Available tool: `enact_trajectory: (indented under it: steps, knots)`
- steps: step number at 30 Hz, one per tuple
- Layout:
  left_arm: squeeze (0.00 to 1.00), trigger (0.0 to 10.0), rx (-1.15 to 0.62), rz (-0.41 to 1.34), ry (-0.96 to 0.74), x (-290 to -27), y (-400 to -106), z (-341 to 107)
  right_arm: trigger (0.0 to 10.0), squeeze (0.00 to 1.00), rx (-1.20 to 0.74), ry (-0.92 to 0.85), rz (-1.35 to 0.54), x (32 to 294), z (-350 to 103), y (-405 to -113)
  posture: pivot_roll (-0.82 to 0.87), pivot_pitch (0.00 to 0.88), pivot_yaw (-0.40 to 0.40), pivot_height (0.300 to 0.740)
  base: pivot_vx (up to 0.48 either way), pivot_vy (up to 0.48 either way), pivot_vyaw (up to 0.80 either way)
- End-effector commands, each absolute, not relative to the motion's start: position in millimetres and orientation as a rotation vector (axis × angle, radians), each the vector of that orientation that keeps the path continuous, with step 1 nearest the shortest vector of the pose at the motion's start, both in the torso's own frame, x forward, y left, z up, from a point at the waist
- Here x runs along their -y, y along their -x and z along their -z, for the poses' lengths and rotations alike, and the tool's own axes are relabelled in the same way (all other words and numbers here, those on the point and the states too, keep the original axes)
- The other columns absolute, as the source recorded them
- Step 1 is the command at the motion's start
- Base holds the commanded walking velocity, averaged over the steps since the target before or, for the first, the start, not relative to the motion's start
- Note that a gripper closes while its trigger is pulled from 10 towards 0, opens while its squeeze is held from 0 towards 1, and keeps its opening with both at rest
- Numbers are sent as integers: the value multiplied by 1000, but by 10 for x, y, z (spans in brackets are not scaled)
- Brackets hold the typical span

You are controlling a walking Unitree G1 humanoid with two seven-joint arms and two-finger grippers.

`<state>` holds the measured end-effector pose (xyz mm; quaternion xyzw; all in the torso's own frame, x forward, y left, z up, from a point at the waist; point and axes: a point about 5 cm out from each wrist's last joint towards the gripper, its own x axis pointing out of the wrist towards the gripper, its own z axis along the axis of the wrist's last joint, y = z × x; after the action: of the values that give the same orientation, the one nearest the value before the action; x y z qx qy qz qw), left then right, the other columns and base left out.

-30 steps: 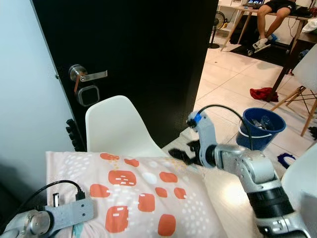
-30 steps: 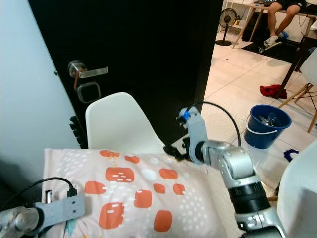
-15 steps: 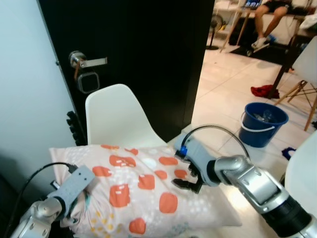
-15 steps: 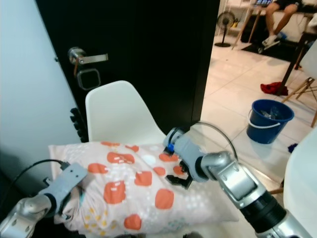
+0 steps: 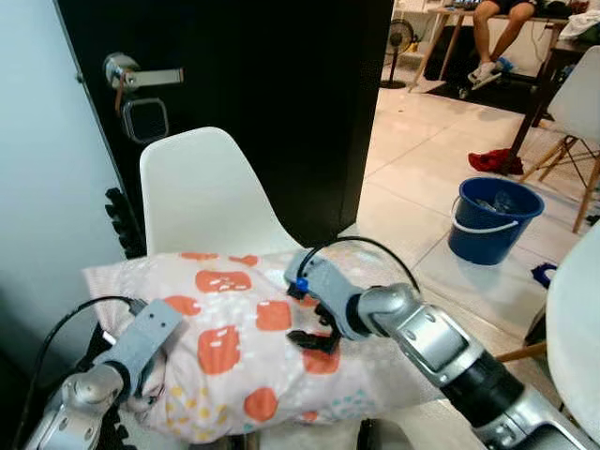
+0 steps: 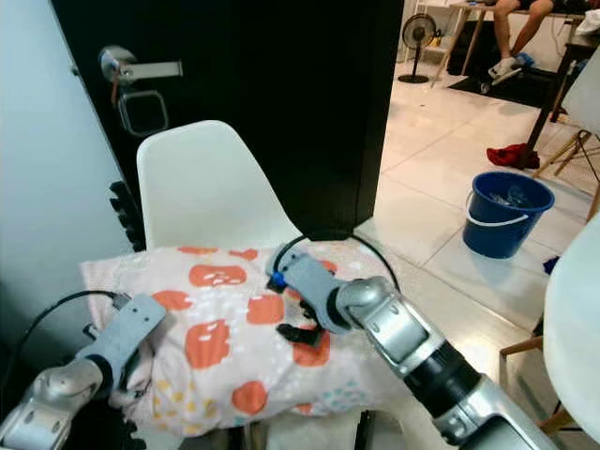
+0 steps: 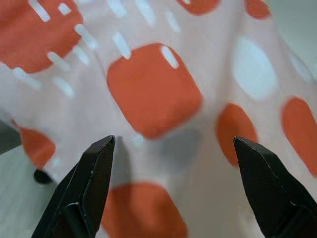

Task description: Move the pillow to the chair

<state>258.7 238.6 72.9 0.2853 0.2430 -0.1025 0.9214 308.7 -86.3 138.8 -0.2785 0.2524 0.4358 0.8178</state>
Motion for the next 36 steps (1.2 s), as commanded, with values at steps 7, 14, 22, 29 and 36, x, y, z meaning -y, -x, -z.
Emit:
enact_trajectory:
  steps: [7, 14, 22, 29, 36]
  knots:
    - [0, 0, -372, 205, -550, -2233, -2696, -965, 10000, 0, -601, 665, -1001, 713, -1192, -3028, 26, 7, -29, 517, 0, 0, 0]
    - [0, 0, -327, 205, -562, -2173, -2709, -1074, 10000, 0, -562, 665, -955, 617, -1146, -3148, 32, 4, -37, 509, 0, 0, 0]
    - [0, 0, -302, 210, -549, -2090, -2704, -1134, 0, 0, -471, 625, -860, 601, -1191, -3302, 37, 7, -39, 509, 0, 0, 0]
    - [0, 0, -296, 208, -551, -2082, -2704, -1155, 0, 0, -471, 636, -855, 597, -1191, -3313, 37, 14, -40, 509, 0, 0, 0]
    - [0, 0, -229, 183, -546, -2046, -2743, -1286, 0, 0, -421, 614, -793, 607, -1236, -3430, 34, 18, -38, 509, 0, 0, 0]
